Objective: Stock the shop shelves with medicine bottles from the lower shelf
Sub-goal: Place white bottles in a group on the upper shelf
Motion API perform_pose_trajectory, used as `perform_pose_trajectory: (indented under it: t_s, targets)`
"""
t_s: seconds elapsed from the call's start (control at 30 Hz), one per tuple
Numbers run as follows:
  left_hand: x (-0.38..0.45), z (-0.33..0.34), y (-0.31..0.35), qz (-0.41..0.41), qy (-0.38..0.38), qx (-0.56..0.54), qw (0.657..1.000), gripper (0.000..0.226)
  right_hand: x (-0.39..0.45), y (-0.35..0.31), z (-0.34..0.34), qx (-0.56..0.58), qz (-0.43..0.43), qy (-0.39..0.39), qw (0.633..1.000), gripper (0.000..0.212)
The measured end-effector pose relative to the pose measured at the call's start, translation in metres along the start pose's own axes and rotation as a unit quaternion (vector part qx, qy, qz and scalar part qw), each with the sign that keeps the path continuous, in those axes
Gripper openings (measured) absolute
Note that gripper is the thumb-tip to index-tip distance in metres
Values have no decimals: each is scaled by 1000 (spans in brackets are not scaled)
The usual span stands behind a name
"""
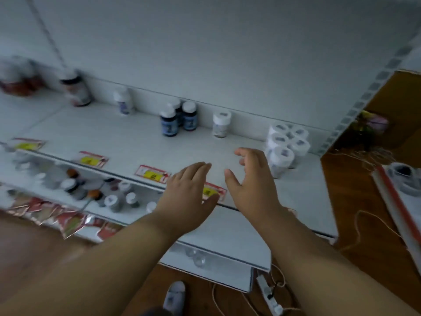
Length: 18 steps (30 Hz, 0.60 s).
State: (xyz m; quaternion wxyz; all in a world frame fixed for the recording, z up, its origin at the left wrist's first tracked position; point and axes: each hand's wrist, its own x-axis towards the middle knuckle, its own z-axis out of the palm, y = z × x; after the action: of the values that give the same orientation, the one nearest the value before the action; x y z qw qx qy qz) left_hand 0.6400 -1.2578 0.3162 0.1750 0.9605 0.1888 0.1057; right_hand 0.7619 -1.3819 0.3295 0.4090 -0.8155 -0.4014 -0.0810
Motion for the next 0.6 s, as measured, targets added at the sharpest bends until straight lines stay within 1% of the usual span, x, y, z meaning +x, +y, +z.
perform_pose_trajectory:
  t_s: [0.13, 0.2, 0.27, 0.33, 0.4, 0.5, 0.6]
  targets:
    - [-47, -29, -33, -77, 11, 26, 997, 72, 0, -55, 34, 50, -53, -73, 995, 42]
    - [-71, -49, -59, -99, 37, 36, 994, 70, 0, -90, 54, 71, -88, -109, 988, 39]
    - [-94, -68, -88, -129, 50, 43, 989, 71, 2, -126, 75, 79, -98, -151, 980, 35]
    - [-116, -82, -124, -158, 59, 42, 985, 68, 4, -161, 99, 88, -109, -190, 972, 33]
    - [-138, -97, -163, -177, 66, 44, 981, 62, 8, -196, 131, 101, -128, -201, 966, 31]
    - [-171, -121, -231, -213, 77, 55, 972, 64, 12, -253, 193, 121, -138, -218, 959, 28]
    - [-202, -151, -312, -233, 69, 63, 968, 63, 14, -316, 263, 143, -142, -228, 952, 26]
